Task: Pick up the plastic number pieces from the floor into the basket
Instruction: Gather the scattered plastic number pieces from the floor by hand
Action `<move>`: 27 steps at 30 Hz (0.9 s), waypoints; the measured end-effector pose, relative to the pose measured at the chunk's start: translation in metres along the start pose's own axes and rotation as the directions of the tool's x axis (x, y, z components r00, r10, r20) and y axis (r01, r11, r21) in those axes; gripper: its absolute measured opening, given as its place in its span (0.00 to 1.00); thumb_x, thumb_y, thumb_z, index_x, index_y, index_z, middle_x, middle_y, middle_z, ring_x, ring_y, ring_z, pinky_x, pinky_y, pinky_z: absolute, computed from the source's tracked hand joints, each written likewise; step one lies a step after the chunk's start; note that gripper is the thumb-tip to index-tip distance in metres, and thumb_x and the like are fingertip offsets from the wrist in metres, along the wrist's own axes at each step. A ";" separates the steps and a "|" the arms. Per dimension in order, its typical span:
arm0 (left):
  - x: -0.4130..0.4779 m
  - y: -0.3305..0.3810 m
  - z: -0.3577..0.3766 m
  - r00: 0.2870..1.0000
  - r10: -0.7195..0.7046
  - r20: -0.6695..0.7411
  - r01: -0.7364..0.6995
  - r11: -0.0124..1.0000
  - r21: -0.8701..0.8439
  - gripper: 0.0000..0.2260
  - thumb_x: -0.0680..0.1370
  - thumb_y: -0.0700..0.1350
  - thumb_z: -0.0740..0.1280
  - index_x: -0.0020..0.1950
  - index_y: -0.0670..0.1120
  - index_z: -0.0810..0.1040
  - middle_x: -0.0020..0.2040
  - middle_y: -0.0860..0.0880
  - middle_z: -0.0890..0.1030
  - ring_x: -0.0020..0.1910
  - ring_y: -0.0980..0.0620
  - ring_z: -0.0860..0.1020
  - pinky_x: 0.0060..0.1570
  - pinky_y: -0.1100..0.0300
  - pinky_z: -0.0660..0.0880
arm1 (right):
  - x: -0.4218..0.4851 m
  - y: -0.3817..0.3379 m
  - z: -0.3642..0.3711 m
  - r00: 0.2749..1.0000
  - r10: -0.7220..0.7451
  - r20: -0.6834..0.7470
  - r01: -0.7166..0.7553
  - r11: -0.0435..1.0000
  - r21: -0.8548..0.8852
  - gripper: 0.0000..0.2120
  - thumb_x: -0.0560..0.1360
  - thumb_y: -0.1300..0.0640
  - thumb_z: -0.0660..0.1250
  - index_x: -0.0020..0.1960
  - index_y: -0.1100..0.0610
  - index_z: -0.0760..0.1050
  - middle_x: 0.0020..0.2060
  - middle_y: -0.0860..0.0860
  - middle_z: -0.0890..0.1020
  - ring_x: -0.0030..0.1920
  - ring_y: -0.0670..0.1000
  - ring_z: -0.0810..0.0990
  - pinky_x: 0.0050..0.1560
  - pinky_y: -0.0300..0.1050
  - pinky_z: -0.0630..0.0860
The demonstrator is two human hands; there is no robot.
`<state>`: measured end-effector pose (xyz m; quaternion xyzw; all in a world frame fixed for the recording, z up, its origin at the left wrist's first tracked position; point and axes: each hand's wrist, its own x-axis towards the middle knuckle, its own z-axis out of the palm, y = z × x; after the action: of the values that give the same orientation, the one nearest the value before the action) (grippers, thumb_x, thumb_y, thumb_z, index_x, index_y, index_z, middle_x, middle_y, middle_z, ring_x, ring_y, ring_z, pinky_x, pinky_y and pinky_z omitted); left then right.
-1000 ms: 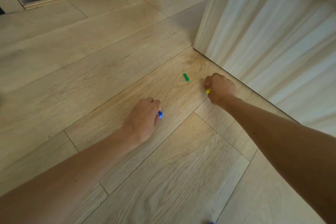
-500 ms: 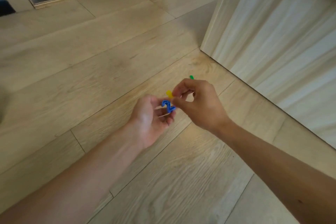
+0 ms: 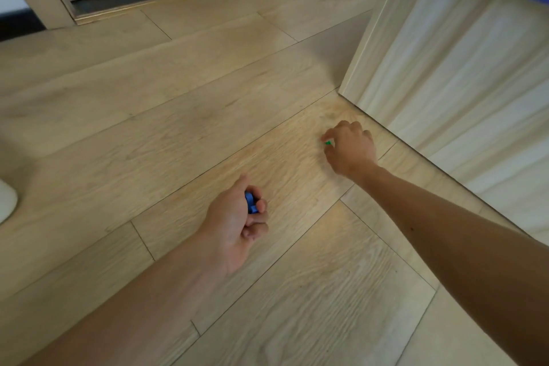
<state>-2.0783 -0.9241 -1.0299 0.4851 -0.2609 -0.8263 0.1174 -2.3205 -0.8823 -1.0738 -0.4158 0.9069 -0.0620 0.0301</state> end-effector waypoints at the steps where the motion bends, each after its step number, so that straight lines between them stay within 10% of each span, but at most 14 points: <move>1: -0.002 0.000 -0.004 1.000 -0.002 0.002 0.002 1.000 0.000 0.17 0.82 0.53 0.59 0.37 0.45 0.70 0.27 0.49 0.70 0.21 0.57 0.62 0.17 0.66 0.57 | 0.005 0.000 0.003 1.000 0.003 -0.014 -0.003 1.000 -0.009 0.13 0.80 0.58 0.63 0.61 0.50 0.80 0.61 0.52 0.79 0.64 0.56 0.73 0.68 0.52 0.65; 12: -0.022 0.000 -0.030 0.999 0.007 -0.035 -0.006 0.999 0.033 0.16 0.81 0.51 0.61 0.36 0.46 0.70 0.27 0.50 0.71 0.19 0.57 0.62 0.16 0.67 0.57 | 0.017 -0.002 0.011 0.996 0.074 -0.058 -0.080 0.991 -0.103 0.09 0.74 0.66 0.64 0.51 0.57 0.76 0.39 0.53 0.78 0.42 0.56 0.74 0.61 0.51 0.69; 19: -0.035 -0.022 -0.010 0.998 -0.001 0.060 0.001 1.000 -0.002 0.18 0.81 0.53 0.57 0.37 0.42 0.71 0.31 0.45 0.71 0.21 0.54 0.64 0.19 0.67 0.59 | -0.081 -0.040 -0.059 0.996 -0.058 -0.070 0.089 0.754 0.651 0.05 0.69 0.63 0.73 0.44 0.55 0.80 0.37 0.48 0.82 0.36 0.45 0.79 0.41 0.39 0.76; 27: -0.089 -0.086 0.029 0.974 0.072 0.214 -0.101 0.987 0.129 0.20 0.82 0.53 0.55 0.37 0.48 0.79 0.33 0.50 0.75 0.31 0.54 0.71 0.30 0.60 0.67 | -0.237 -0.048 -0.105 0.937 -0.348 0.046 0.238 0.728 0.643 0.11 0.67 0.66 0.71 0.47 0.57 0.78 0.35 0.45 0.83 0.36 0.46 0.80 0.43 0.45 0.78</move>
<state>-2.0535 -0.8038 -0.9996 0.3910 -0.3496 -0.8465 0.0913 -2.1406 -0.7247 -0.9623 -0.5234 0.7506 -0.3305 0.2309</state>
